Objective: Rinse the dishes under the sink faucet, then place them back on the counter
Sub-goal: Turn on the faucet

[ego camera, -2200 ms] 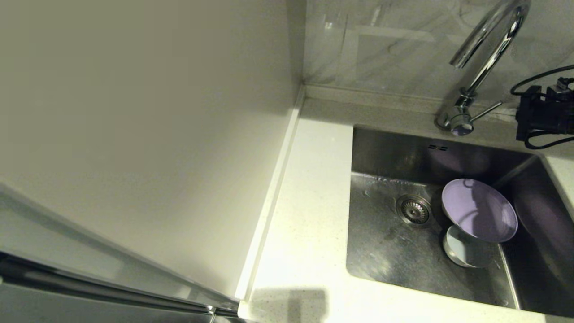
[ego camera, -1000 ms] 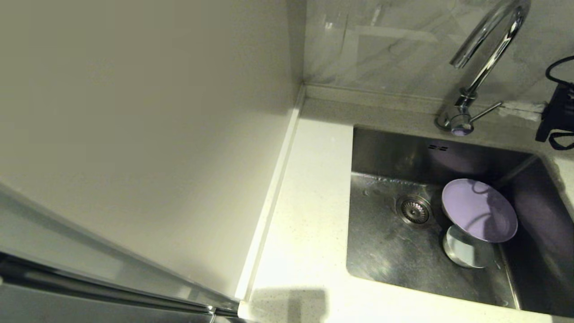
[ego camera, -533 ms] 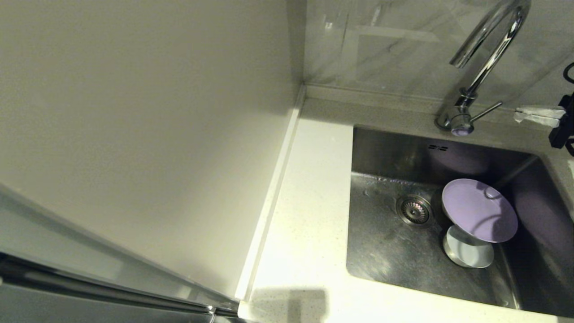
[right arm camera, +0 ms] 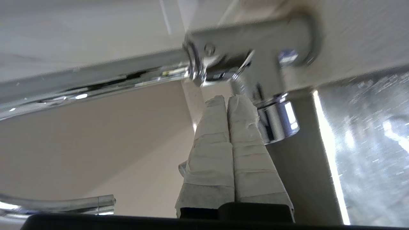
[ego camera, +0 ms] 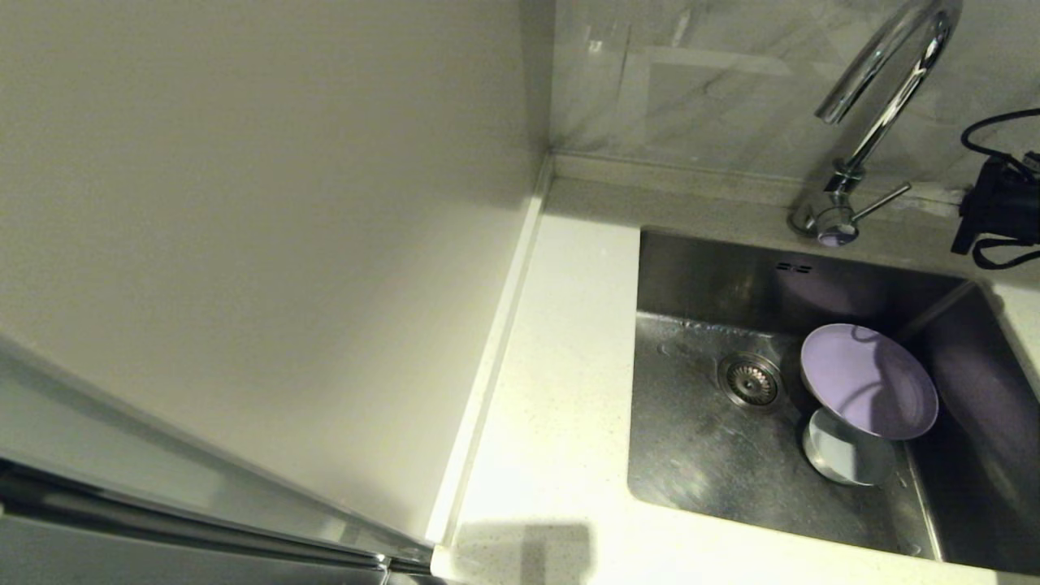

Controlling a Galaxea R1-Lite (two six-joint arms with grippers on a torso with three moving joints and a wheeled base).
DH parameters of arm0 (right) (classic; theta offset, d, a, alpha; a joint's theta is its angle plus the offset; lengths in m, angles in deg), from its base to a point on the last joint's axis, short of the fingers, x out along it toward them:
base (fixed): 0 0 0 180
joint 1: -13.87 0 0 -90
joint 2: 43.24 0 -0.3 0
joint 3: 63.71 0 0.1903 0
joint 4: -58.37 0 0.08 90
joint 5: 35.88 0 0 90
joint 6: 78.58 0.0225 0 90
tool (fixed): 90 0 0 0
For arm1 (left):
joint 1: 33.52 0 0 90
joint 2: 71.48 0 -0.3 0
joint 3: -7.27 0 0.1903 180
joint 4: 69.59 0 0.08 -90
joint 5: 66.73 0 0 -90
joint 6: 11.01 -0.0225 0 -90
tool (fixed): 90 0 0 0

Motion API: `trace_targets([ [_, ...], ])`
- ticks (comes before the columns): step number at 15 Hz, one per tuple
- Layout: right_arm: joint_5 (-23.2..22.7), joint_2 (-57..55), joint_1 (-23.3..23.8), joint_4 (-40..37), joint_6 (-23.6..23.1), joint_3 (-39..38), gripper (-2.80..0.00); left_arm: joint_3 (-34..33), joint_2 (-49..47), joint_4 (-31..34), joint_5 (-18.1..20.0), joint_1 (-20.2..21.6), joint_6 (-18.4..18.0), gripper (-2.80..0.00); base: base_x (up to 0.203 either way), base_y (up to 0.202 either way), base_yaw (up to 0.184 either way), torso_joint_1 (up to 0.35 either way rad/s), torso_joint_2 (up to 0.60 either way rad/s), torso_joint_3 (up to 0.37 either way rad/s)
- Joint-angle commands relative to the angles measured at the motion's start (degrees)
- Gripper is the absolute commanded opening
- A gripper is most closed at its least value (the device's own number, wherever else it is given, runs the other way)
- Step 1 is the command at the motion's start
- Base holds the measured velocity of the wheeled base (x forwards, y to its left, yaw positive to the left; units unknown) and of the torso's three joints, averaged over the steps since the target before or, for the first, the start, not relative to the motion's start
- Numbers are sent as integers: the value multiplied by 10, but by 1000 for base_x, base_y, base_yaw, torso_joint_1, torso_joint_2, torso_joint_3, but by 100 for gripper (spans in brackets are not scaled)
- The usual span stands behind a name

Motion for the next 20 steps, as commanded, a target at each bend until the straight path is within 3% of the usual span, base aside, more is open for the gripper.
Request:
trace_targets([
  [1,-3,8,-17,-6,9,0,-280,-2,0,0,0,0,0,-280,0,0,0,0,0,0],
  [6,-25,11,-25,-5,23,0,-280,-2,0,0,0,0,0,-280,0,0,0,0,0,0],
  [10,-131,11,-19,-6,23,-1,-280,-2,0,0,0,0,0,-280,0,0,0,0,0,0],
  [14,-238,7,16,-9,22,-3,-280,-2,0,0,0,0,0,-280,0,0,0,0,0,0],
  [18,-221,8,16,-6,20,-3,-280,-2,0,0,0,0,0,-280,0,0,0,0,0,0],
  [20,-174,12,16,-6,16,-3,-280,-2,0,0,0,0,0,-280,0,0,0,0,0,0],
])
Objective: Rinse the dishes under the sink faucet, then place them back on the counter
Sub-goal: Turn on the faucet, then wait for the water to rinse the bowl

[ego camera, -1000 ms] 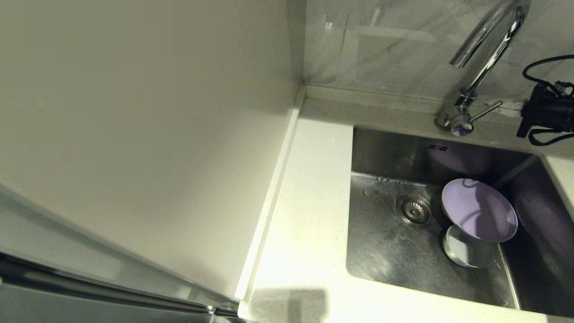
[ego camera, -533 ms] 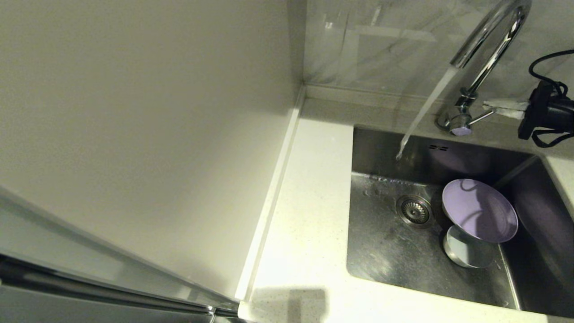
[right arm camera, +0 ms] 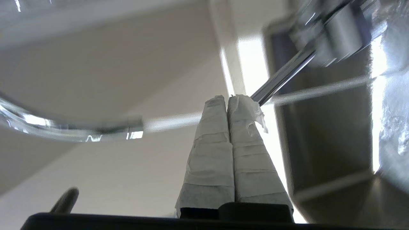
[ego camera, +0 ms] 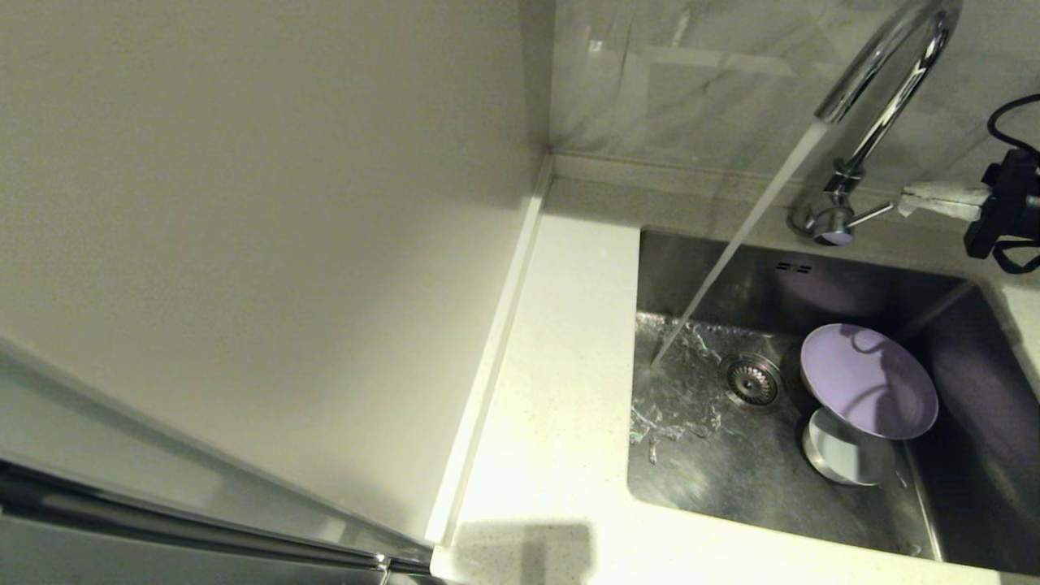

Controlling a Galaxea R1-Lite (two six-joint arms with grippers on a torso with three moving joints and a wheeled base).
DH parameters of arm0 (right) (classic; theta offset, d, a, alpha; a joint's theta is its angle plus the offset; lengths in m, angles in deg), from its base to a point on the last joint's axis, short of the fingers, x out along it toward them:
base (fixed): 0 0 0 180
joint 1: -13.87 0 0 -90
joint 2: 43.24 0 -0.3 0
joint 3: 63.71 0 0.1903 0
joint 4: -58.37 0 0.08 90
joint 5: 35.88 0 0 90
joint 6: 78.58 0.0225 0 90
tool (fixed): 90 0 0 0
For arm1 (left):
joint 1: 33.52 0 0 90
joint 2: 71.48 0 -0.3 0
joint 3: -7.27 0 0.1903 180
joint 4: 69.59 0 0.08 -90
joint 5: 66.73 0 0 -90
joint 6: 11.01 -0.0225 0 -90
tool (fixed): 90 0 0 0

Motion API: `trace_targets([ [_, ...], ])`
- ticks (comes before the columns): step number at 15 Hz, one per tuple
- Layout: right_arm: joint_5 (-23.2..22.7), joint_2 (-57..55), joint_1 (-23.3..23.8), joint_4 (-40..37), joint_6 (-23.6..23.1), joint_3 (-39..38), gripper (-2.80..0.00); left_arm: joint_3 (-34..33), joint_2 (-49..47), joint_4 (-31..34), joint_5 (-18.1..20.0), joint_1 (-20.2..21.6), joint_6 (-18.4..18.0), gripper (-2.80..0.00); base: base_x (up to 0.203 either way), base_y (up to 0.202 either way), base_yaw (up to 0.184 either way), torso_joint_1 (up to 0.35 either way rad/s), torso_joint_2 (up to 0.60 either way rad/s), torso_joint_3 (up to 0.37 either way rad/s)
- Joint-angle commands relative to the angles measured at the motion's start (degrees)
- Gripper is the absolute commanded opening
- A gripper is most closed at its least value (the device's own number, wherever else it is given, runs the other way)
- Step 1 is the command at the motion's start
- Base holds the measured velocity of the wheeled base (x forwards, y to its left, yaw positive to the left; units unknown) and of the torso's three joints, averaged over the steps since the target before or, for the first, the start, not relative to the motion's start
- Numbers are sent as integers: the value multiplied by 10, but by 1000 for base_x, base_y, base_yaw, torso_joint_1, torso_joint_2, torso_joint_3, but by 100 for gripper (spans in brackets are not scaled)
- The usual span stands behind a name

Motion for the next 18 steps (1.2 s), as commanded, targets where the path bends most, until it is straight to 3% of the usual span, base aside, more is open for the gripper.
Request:
trace_targets([
  [1,22,5,3,2,-2,0,-280,-2,0,0,0,0,1,-280,0,0,0,0,0,0],
  [4,22,16,24,2,-12,1,-280,-2,0,0,0,0,1,-280,0,0,0,0,0,0],
  [7,23,45,57,-1,-57,0,-280,-2,0,0,0,0,1,-280,0,0,0,0,0,0],
  [8,25,59,81,0,-81,0,-280,-2,0,0,0,0,1,-280,0,0,0,0,0,0],
  [10,26,104,124,-1,-175,0,-280,-2,0,0,0,0,1,-280,0,0,0,0,0,0],
  [12,27,154,136,-2,-242,-1,-280,-2,0,0,0,0,1,-280,0,0,0,0,0,0],
  [14,30,205,123,-2,-301,-7,-280,-2,0,0,0,0,1,-280,0,0,0,0,0,0],
  [18,19,334,23,-4,-414,-82,-280,-2,0,0,0,0,1,-280,0,0,0,0,0,0],
])
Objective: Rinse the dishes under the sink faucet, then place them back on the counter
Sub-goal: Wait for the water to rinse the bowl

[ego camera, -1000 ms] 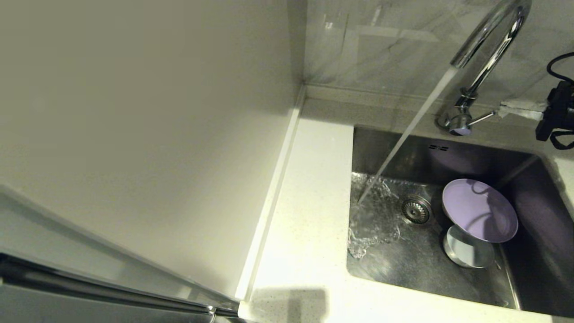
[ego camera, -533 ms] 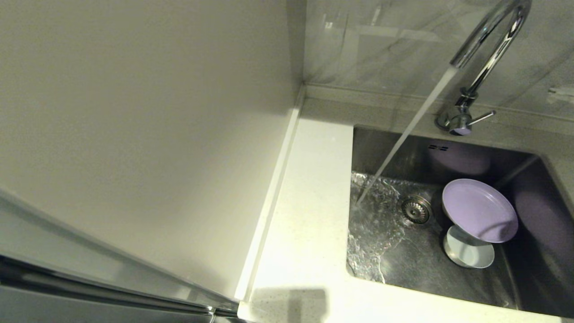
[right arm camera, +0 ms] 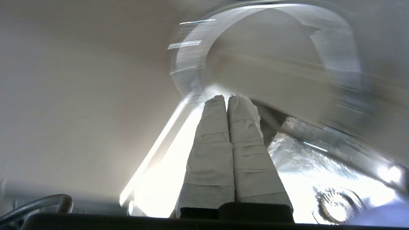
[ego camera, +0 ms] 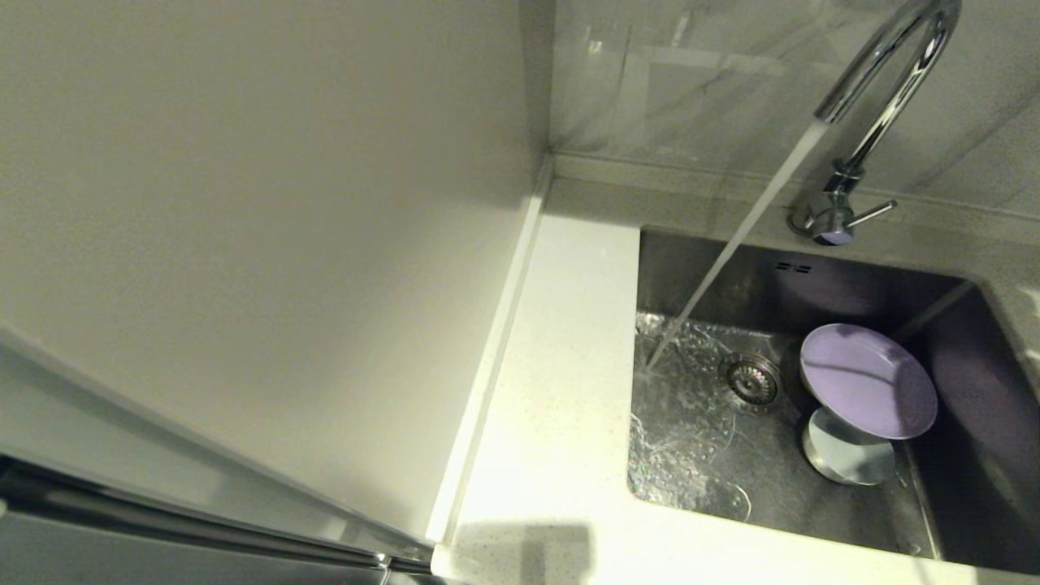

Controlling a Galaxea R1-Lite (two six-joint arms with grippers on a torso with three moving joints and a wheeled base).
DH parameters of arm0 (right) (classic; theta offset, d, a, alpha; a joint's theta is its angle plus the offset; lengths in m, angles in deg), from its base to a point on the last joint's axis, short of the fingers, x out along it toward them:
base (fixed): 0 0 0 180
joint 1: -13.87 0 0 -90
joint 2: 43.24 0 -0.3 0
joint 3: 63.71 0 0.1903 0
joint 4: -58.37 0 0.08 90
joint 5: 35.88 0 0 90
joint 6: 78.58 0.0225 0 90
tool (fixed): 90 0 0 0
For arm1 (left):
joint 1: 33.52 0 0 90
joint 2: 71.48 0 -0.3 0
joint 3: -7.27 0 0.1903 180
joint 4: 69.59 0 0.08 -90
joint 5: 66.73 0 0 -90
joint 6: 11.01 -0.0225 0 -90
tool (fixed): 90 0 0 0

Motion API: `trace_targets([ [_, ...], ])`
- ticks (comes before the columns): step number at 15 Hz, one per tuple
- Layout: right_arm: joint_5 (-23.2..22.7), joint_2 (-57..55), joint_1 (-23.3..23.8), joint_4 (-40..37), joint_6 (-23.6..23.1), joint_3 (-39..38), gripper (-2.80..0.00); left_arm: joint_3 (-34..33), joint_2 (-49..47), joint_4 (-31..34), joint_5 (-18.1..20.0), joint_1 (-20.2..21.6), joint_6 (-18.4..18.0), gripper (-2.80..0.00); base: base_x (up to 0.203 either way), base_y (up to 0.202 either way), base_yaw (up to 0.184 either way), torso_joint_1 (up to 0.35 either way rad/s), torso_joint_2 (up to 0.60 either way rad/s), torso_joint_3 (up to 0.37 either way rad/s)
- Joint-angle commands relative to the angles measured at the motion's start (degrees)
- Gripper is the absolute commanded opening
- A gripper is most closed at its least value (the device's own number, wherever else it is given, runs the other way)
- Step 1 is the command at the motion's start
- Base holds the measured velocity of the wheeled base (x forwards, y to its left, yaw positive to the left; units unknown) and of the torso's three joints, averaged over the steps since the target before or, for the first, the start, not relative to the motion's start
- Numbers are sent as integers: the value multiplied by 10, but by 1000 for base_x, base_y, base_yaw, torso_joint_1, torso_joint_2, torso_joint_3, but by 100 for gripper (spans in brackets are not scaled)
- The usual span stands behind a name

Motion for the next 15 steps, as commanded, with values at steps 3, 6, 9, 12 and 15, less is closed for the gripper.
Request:
trace_targets([
  [3,-15,182,-122,-3,-115,-172,-280,-2,0,0,0,0,0,-280,0,0,0,0,0,0],
  [6,-8,322,-188,-22,-303,-356,-280,-2,0,0,0,0,0,-280,0,0,0,0,0,0],
  [9,162,411,-286,-157,-472,-433,-280,-2,0,0,0,0,0,-280,0,0,0,0,0,0],
  [12,549,462,-316,-326,-518,-450,-280,-2,0,0,0,0,0,-280,0,0,0,0,0,0],
  [15,855,590,-332,-427,-525,-523,-280,-2,0,0,0,0,0,-280,0,0,0,0,0,0],
])
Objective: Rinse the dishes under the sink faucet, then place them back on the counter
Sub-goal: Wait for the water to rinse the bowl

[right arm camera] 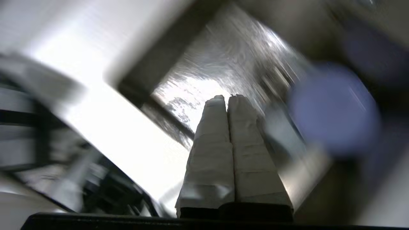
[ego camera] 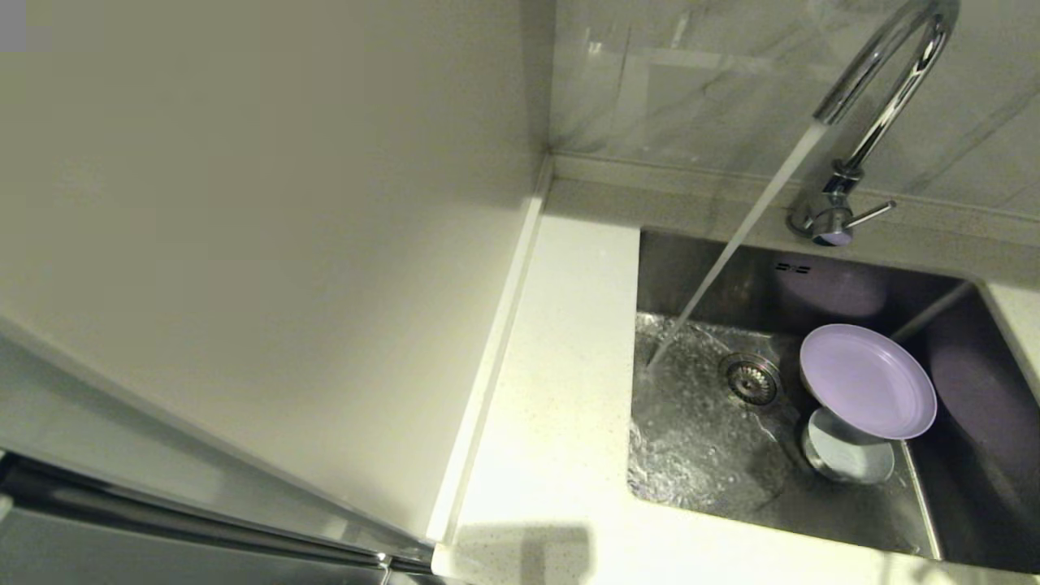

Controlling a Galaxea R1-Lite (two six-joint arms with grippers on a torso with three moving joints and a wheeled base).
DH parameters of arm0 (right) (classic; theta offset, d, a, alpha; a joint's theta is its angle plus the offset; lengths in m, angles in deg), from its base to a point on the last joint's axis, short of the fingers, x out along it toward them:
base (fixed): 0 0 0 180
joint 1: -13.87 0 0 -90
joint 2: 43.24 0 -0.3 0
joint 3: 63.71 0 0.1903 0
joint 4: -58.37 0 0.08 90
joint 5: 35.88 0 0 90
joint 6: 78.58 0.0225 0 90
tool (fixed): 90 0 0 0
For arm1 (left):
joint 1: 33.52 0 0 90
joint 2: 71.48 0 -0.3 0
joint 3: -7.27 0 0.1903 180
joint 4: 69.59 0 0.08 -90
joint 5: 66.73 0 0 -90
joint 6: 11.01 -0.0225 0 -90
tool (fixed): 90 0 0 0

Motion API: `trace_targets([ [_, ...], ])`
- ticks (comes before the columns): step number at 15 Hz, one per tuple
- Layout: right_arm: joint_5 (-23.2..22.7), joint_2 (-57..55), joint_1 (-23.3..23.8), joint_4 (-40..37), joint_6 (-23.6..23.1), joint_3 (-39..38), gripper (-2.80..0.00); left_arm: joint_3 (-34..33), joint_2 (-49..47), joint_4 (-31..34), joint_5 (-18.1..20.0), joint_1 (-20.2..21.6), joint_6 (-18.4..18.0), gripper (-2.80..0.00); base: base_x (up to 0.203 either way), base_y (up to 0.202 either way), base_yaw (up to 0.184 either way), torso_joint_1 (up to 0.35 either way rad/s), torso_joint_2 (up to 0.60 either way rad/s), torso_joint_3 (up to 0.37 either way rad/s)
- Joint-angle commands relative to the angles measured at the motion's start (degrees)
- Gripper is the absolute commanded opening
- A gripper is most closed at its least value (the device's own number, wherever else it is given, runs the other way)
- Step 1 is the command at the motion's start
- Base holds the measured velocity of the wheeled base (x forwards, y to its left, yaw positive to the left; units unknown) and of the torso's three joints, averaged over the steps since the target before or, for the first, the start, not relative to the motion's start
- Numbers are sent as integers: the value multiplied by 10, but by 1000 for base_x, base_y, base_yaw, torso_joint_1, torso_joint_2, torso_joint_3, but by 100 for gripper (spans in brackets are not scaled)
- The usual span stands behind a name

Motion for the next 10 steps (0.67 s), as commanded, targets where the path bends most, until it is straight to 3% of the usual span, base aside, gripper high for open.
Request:
trace_targets([
  [1,302,140,-11,-56,7,-73,-280,-2,0,0,0,0,0,-280,0,0,0,0,0,0],
  [4,359,268,-12,-53,48,-192,-280,-2,0,0,0,0,0,-280,0,0,0,0,0,0],
  [6,391,334,-5,-44,105,-263,-280,-2,0,0,0,0,0,-280,0,0,0,0,0,0],
  [10,608,340,-1,-34,135,-347,-280,-2,0,0,0,0,0,-280,0,0,0,0,0,0],
])
